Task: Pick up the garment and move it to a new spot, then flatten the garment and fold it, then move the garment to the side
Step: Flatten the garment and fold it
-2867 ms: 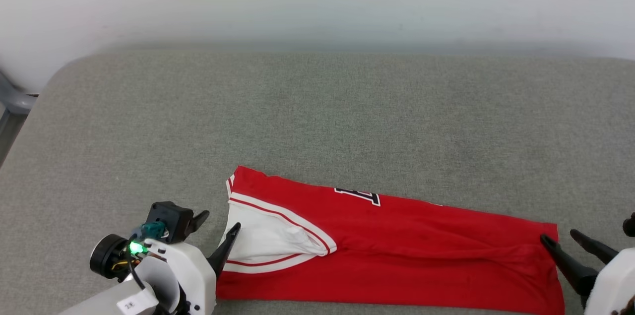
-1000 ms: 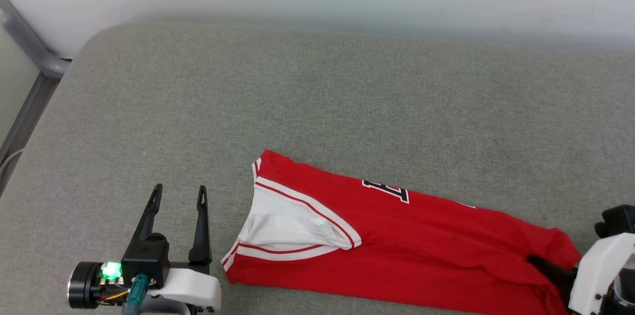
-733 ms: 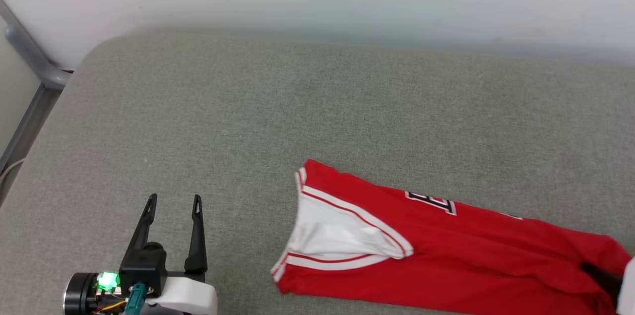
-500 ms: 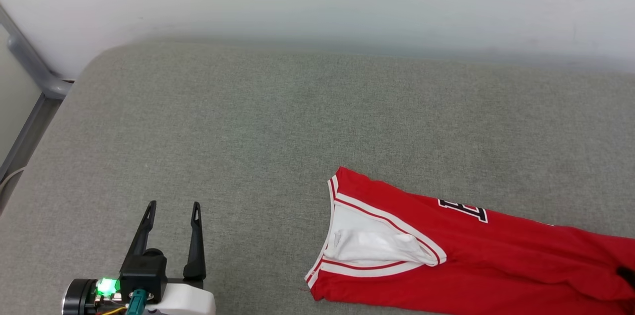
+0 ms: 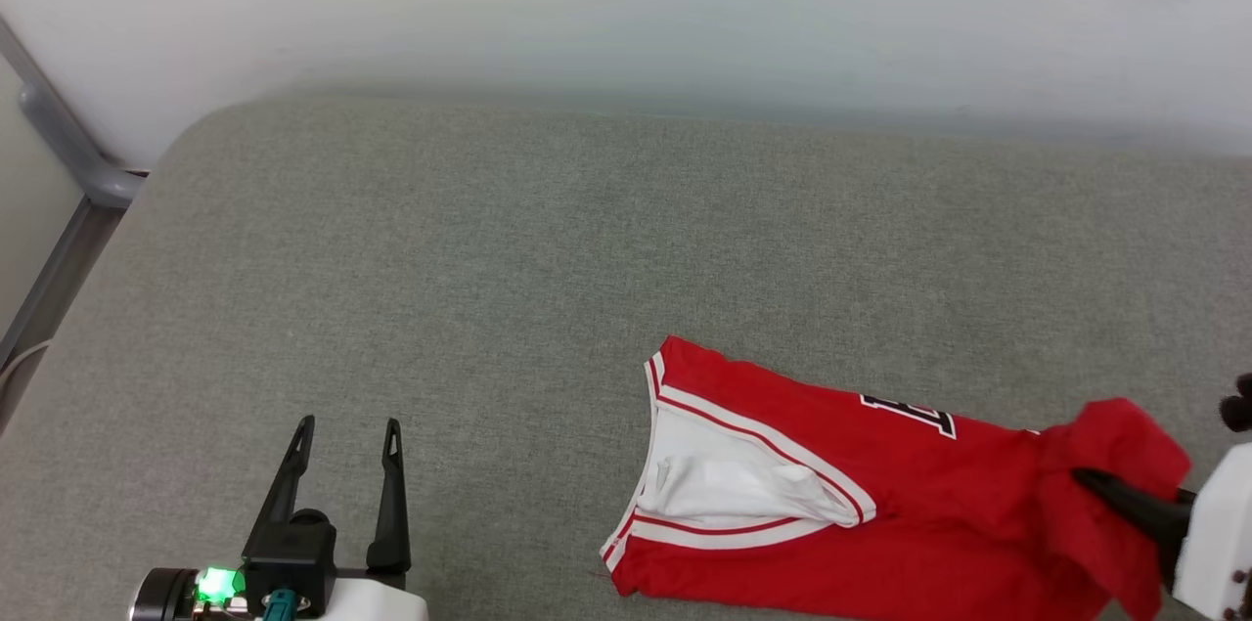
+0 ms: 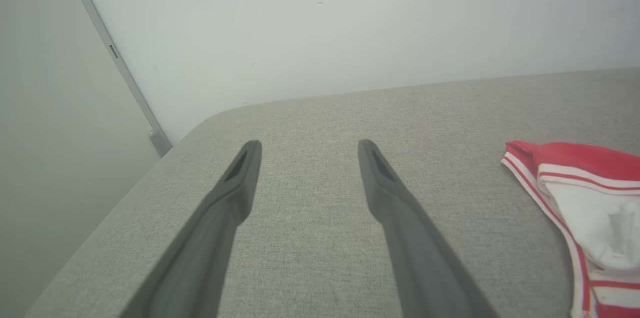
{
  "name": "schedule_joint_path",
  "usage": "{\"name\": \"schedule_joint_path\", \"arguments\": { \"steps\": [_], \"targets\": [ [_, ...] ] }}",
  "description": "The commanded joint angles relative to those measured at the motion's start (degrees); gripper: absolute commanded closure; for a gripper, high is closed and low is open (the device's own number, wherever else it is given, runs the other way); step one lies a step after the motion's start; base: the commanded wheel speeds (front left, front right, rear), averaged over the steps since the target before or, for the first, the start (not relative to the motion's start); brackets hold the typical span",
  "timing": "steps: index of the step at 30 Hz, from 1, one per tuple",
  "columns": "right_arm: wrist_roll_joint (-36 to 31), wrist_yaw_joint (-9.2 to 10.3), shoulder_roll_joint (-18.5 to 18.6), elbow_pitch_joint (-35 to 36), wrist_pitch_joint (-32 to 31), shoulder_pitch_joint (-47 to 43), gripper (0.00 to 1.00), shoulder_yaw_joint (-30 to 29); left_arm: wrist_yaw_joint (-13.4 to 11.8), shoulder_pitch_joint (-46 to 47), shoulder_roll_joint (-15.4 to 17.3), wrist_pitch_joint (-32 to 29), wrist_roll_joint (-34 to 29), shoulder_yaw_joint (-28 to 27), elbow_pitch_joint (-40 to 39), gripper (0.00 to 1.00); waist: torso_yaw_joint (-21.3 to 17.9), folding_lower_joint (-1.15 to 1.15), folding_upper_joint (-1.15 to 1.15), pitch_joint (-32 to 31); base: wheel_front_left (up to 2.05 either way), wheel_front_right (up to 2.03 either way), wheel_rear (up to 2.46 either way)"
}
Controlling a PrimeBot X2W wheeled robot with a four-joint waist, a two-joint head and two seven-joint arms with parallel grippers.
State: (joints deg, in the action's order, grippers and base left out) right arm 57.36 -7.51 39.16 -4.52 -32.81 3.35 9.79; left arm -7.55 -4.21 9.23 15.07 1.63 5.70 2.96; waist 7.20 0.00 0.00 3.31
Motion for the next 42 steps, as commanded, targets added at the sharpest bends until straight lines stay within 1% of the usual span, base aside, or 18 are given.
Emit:
{"name": "schedule_joint_path", "arguments": {
  "steps": [1, 4, 7, 10, 14, 20, 26, 33, 36, 39, 40, 42],
  "targets": [
    [-0.8, 0.05, -1.2, 2.0, -0.9, -0.2, 1.0, 0.0, 0.2, 0.1, -0.2, 0.1, -0.5, 0.2, -0.3, 0.0, 0.1, 0.0, 0.0, 0.2, 0.0, 0.0, 0.0],
    [-2.7, 0.05, -3.2, 5.2, -3.0, 1.8, 1.0, 1.0, 0.3, 0.7, -0.3, 0.1, -0.7, 0.4, -0.3, 0.0, 0.2, 0.0, 0.0, 0.7, 0.0, 0.0, 0.0],
    [-5.1, 0.05, -5.8, 6.6, -5.0, 4.1, 1.0, 3.0, 0.5, 1.1, -0.6, 0.1, -1.0, 0.6, -0.2, 0.0, 0.3, 0.0, 0.0, 1.3, 0.0, 0.0, 0.0],
    [-7.4, 0.05, -7.8, 6.6, -6.4, 7.3, 1.0, 5.7, 0.5, 1.5, -0.9, 0.1, -1.0, 0.9, -0.2, 0.0, 0.6, 0.0, 0.0, 2.0, 0.0, 0.0, 0.0],
    [-10.3, 0.05, -10.5, 4.5, -6.7, 12.6, 1.0, 11.0, 0.6, 2.4, -1.3, 0.1, -1.0, 1.1, -0.1, 0.0, 0.9, 0.0, 0.0, 3.0, 0.0, 0.0, 0.0],
    [-13.1, 0.05, -14.2, -1.8, -4.6, 21.1, 1.0, 18.9, 0.8, 3.7, -1.6, 0.1, -1.2, 1.5, 0.0, 0.0, 1.7, 0.0, 0.0, 4.8, 0.0, 0.0, 0.0],
    [-14.9, 0.05, -18.1, -10.3, -1.8, 27.5, 1.0, 26.1, 0.9, 4.8, -1.9, 0.1, -1.2, 1.8, 0.2, 0.0, 2.5, 0.0, 0.0, 6.1, 0.0, 0.0, 0.0],
    [-17.7, 0.05, -21.0, -21.6, 1.6, 30.6, 1.0, 33.1, 0.9, 5.4, -2.3, 0.1, -1.1, 2.1, 0.9, 0.0, 3.3, 0.0, 0.0, 6.7, 0.0, 0.0, 0.0],
    [-17.0, 0.05, -22.0, -25.3, 3.2, 30.4, 1.0, 35.1, 0.9, 5.4, -2.4, 0.1, -1.0, 2.0, 1.1, 0.0, 3.4, 0.0, 0.0, 6.6, 0.0, 0.0, 0.0],
    [-16.0, 0.05, -22.6, -27.3, 5.4, 31.0, 1.0, 36.3, 0.7, 4.9, -2.3, 0.1, -0.9, 1.6, 1.2, 0.0, 3.0, 0.0, 0.0, 6.1, 0.0, 0.0, 0.0],
    [-15.8, 0.05, -22.6, -27.5, 6.2, 31.2, 0.69, 36.4, 0.7, 4.6, -2.2, 0.1, -0.9, 1.6, 1.3, 0.0, 2.8, 0.0, 0.0, 6.0, 0.0, 0.0, 0.0],
    [-15.3, 0.06, -22.1, -27.4, 8.0, 31.8, 0.0, 36.8, 0.7, 4.2, -2.1, 0.1, -0.9, 1.4, 1.4, 0.0, 2.4, 0.0, 0.0, 5.4, 0.0, 0.0, 0.0]
  ]
}}
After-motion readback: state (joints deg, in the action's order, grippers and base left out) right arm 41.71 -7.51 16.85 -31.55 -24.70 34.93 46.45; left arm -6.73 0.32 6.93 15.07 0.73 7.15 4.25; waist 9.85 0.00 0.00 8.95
